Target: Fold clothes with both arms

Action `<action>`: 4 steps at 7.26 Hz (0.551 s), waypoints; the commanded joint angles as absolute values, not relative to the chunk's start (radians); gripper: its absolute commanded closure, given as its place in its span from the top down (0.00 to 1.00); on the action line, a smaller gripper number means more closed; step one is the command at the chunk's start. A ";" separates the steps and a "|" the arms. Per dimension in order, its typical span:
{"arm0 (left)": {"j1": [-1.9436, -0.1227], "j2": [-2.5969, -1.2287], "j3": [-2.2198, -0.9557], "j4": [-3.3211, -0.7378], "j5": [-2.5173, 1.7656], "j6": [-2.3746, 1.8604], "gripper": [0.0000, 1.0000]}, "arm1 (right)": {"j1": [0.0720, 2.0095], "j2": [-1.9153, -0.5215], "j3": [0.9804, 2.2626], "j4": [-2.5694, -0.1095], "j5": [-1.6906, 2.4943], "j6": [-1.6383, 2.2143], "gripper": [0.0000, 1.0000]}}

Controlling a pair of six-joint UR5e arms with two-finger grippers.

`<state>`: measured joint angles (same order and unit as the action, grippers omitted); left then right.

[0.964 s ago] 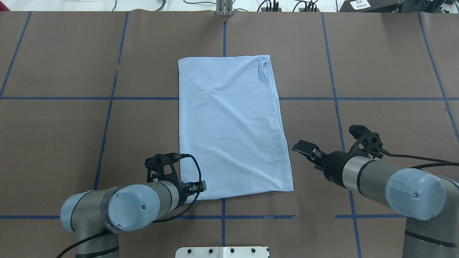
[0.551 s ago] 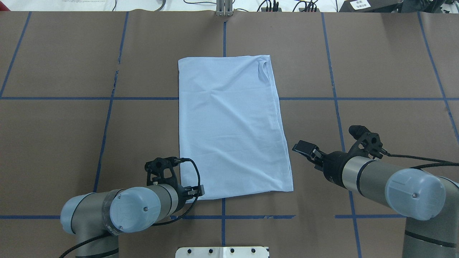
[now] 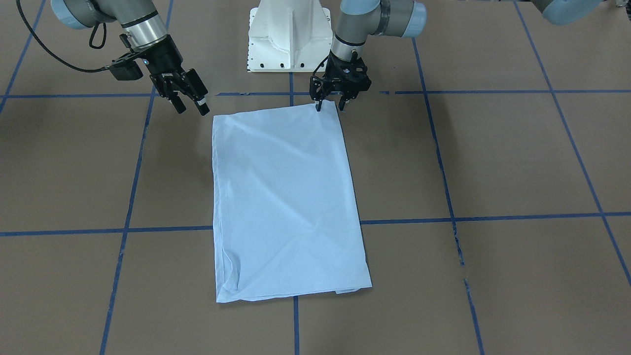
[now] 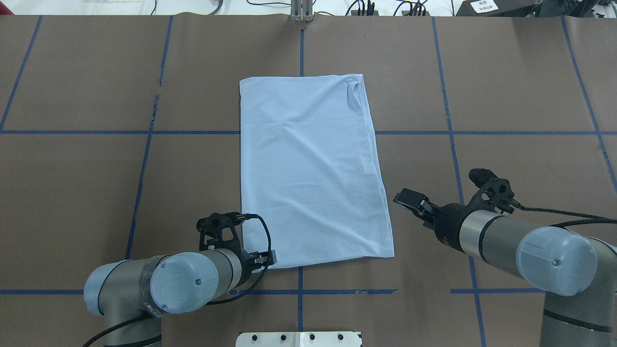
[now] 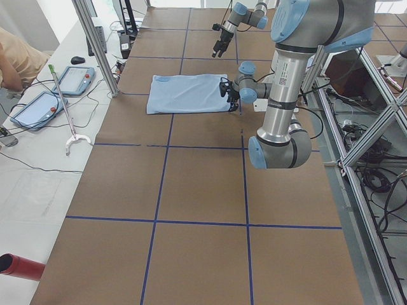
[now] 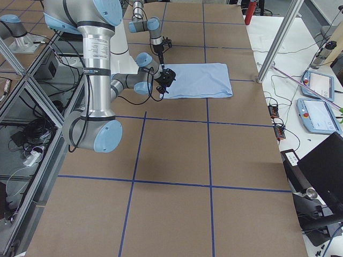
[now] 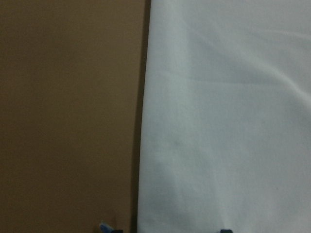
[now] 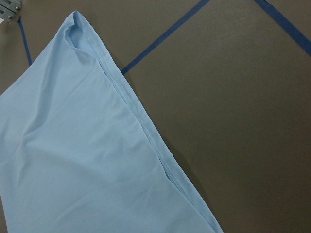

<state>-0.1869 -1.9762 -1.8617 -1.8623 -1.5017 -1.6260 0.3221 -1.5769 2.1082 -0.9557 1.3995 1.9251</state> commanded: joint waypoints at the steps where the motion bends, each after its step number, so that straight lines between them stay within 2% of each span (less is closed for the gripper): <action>1: -0.181 -1.979 -1.861 -1.862 -1.502 -1.625 0.73 | 0.322 -1.577 2.108 -0.956 1.394 1.925 1.00; 4: -0.178 -1.979 -1.859 -1.862 -1.505 -1.626 0.71 | 0.322 -1.577 2.106 -0.956 1.394 1.925 1.00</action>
<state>-0.1785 -1.9787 -1.8595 -1.8622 -1.5035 -1.6259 0.3221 -1.5769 2.1064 -0.9557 1.3945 1.9251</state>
